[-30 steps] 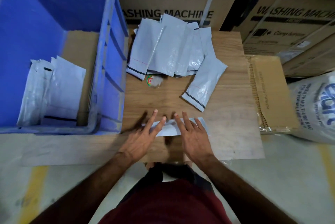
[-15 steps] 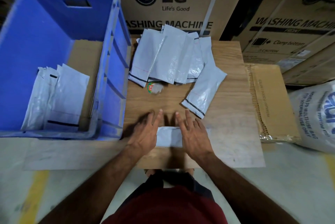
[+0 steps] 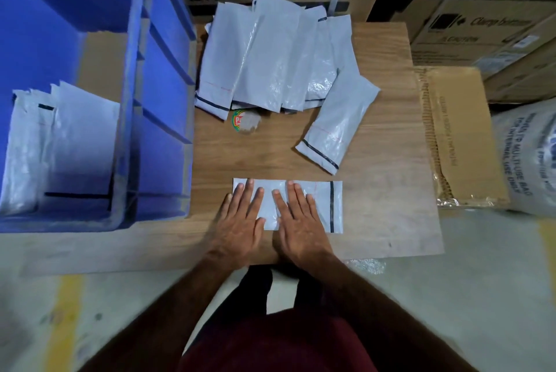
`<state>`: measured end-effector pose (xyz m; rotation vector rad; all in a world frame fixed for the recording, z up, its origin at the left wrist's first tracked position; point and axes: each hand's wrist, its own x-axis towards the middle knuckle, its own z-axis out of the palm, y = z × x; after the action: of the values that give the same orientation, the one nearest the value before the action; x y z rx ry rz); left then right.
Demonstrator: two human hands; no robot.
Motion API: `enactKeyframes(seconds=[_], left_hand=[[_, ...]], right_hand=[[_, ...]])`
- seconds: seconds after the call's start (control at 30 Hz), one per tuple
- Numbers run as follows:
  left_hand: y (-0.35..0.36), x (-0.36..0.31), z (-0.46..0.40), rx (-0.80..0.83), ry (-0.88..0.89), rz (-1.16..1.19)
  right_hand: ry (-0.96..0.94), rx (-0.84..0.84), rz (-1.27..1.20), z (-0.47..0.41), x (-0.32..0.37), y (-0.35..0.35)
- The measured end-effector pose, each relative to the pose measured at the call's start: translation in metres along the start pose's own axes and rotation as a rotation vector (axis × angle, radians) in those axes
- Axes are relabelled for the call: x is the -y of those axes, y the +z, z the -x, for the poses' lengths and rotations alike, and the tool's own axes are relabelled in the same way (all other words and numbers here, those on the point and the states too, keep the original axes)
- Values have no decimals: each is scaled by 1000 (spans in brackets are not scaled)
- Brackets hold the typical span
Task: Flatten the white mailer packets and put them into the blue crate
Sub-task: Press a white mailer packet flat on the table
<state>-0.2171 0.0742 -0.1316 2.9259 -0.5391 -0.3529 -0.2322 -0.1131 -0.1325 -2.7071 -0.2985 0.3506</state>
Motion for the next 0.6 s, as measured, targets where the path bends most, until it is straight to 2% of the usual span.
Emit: enactKeyframes(seconds=[0.13, 0.27, 0.43, 0.6], left_hand=[[-2, -16, -1, -31, -84, -2], [6, -25, -4, -2, 136, 8], [2, -37, -7, -5, 75, 5], [0, -55, -21, -19, 253, 10]], right_hand=[[22, -57, -71, 5, -10, -7], [52, -89, -27, 13, -30, -8], [-1, -57, -23, 10, -37, -12], [131, -160, -101, 23, -55, -20]])
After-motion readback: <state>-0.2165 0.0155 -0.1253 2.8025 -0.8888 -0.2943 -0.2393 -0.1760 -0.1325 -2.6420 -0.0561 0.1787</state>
